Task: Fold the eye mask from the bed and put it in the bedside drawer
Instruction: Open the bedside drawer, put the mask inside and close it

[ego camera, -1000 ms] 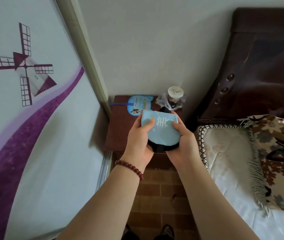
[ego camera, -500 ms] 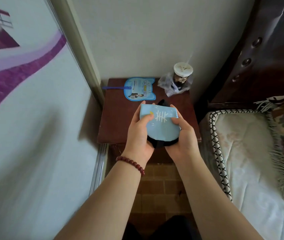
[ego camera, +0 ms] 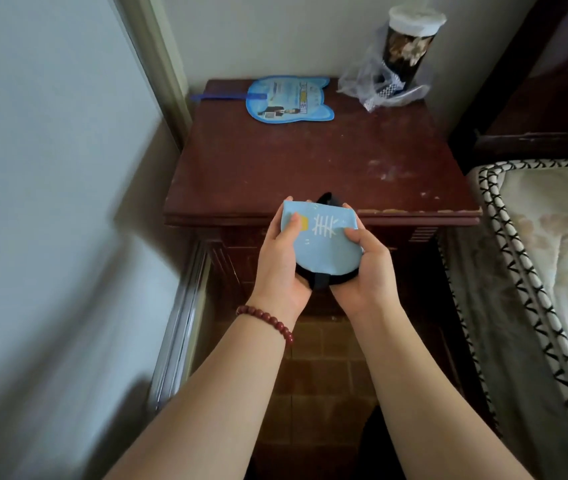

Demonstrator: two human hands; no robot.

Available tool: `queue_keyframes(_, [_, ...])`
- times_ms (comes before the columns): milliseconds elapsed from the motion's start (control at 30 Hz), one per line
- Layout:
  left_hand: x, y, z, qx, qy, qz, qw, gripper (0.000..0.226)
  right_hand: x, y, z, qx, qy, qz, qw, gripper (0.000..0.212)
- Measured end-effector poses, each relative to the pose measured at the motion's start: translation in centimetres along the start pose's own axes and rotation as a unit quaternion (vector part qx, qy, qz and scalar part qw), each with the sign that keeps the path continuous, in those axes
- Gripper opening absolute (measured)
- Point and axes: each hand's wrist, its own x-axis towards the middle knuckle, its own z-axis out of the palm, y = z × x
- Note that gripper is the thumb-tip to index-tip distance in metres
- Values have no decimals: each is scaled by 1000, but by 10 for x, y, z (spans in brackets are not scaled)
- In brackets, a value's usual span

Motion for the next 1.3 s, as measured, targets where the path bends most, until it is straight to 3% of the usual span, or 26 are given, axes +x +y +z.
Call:
queue_keyframes(267, [28,-43,-57,9,19,-10,1000,28,30,50,-49,-11,-11,-1,1000,32])
queue_keyframes(767, [51,-59,-80,28,60,-31,997,25,57,72,-68,0,2,-5,1000,27])
queue_keyframes(867, [56,-63,-84,33,74,-41,996,20,63,76,-75,39,10,16,999,24])
queue_keyframes(1000, [63,-70,-91,26,101,-46,994,20,74,83,-82,22,42,65,997,36])
queue_keyframes(1167, [74,-75,-100,33,102,-39,994,23,90,86,-90,6,46,63,997,25])
queue_keyframes(1300, [83,-84,-105,41,91,-50,994,24,103,88,-99,1,44,78,996,29])
